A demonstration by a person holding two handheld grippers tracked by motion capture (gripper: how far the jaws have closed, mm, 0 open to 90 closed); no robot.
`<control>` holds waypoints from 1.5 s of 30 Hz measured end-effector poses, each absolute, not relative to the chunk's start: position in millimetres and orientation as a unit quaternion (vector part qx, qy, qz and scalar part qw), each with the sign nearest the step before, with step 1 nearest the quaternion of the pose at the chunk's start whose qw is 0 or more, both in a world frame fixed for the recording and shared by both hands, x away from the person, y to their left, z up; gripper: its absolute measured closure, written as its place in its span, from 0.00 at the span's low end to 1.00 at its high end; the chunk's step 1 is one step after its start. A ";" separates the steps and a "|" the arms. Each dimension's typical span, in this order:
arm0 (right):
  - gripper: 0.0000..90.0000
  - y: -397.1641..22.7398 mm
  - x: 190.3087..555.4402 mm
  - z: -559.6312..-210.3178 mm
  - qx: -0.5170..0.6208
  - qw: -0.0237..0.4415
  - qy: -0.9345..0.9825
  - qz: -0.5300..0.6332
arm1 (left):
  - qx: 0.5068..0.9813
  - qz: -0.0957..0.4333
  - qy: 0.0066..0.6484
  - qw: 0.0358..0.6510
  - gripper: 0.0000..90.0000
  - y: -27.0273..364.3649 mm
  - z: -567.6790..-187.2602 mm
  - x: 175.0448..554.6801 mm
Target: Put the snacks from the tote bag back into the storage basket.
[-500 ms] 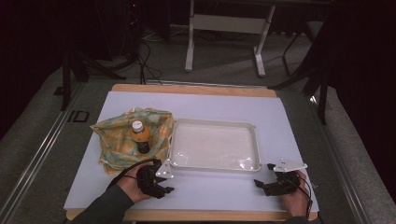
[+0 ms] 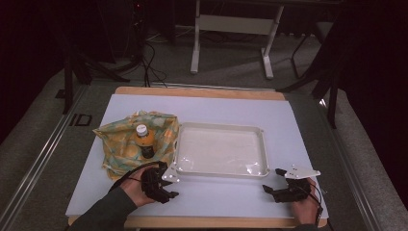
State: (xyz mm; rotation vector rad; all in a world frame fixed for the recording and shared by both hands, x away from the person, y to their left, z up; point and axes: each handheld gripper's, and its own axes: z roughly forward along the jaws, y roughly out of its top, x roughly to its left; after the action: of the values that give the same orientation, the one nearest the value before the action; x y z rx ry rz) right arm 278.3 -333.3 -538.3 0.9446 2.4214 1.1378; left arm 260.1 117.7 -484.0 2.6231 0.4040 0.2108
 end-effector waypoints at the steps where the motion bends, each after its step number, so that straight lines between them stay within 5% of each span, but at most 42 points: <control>1: 0.15 -333.3 278.3 -538.3 0.329 0.152 0.844 0.396 | 0.957 0.077 0.147 0.237 0.53 117.7 -484.0 260.1; 45: 0.15 -336.5 272.6 -536.7 0.312 0.162 0.836 0.422 | 0.974 0.060 0.105 0.192 0.56 116.2 -450.5 272.5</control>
State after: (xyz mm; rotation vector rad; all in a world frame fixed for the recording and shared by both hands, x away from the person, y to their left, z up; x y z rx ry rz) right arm 272.6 -336.5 -536.7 0.8907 2.3851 1.2036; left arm 272.5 116.2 -450.5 2.7348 0.2946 0.1693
